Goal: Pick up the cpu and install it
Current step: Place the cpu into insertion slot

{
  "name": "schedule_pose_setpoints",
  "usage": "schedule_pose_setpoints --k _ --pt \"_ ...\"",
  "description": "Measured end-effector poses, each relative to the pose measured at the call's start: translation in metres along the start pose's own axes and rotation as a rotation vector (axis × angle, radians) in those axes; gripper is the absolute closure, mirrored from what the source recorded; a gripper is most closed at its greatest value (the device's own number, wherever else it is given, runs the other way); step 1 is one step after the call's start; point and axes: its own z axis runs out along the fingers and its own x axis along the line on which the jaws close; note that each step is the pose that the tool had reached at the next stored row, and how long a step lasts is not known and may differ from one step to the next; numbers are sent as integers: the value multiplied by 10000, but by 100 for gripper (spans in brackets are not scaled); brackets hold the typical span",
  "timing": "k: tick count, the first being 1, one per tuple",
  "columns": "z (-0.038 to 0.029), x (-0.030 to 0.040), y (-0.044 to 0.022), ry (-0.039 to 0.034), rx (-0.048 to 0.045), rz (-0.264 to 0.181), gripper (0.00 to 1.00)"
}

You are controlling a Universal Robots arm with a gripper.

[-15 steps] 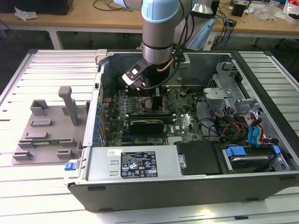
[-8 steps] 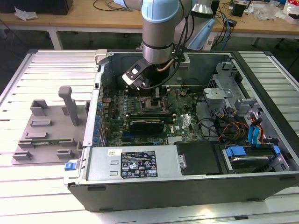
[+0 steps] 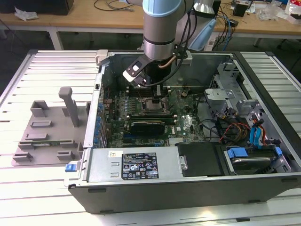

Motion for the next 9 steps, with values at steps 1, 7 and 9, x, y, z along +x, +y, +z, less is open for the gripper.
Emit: schedule_pose_setpoints --k 1,7,9 --pt "-1 0 1 0 22 -2 89" --pt "-39 0 3 1 334 2 89" --pt "-79 0 4 1 334 1 89"
